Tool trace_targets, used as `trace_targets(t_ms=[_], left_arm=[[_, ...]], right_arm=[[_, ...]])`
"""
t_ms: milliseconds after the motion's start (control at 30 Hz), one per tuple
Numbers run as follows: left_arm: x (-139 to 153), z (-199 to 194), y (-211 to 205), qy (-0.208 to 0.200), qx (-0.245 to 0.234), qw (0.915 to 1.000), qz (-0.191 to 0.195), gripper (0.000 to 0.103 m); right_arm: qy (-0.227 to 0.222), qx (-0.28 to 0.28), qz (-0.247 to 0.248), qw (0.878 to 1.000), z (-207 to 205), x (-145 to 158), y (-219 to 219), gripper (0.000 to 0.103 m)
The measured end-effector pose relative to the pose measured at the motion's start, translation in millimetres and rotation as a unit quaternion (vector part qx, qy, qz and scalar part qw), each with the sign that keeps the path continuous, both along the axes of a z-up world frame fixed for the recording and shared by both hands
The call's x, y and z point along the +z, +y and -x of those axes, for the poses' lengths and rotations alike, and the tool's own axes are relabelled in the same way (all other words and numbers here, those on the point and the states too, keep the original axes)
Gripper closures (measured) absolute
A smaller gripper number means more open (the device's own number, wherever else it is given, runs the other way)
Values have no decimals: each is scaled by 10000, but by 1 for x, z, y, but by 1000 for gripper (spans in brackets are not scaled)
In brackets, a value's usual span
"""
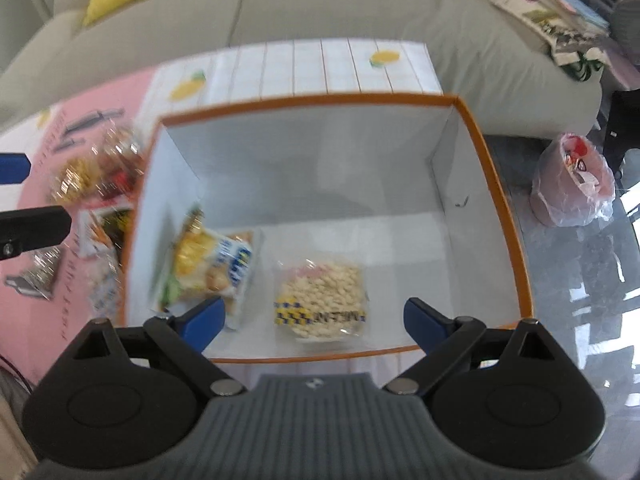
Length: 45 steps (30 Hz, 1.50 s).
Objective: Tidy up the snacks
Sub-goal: 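Withdraw both open grippers from the box back over the snacks, then grasp the small clear bag of brown nut snack with the left gripper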
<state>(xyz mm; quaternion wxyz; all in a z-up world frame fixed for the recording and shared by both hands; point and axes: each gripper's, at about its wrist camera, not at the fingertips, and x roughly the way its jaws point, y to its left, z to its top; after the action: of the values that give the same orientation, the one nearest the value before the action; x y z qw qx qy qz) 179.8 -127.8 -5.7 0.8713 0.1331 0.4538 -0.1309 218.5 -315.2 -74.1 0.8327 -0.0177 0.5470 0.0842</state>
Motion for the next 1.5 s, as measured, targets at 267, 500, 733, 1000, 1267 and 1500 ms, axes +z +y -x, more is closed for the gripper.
trace_targets(t_ms=[267, 500, 733, 1000, 1267, 1500], left_arm=[[20, 38, 43, -497, 484, 9970, 352, 29], [33, 69, 77, -984, 722, 9906, 611, 29], [34, 93, 108, -1289, 1025, 9837, 716, 29], [3, 101, 152, -745, 1578, 9798, 974, 29], [-36, 100, 190, -45, 2054, 9715, 1184, 29], [-65, 95, 215, 429, 2410, 9613, 1262, 29]], right_arm=[[-1030, -183, -172, 9944, 44, 39, 33, 9], [-1842, -265, -83, 9825, 77, 60, 67, 9], [-2419, -407, -110, 9694, 106, 64, 104, 9], [-2713, -72, -143, 9624, 120, 47, 139, 10], [-2543, 479, -168, 9658, 125, 17, 172, 24], [-2250, 1084, -104, 9682, 122, -17, 200, 33]])
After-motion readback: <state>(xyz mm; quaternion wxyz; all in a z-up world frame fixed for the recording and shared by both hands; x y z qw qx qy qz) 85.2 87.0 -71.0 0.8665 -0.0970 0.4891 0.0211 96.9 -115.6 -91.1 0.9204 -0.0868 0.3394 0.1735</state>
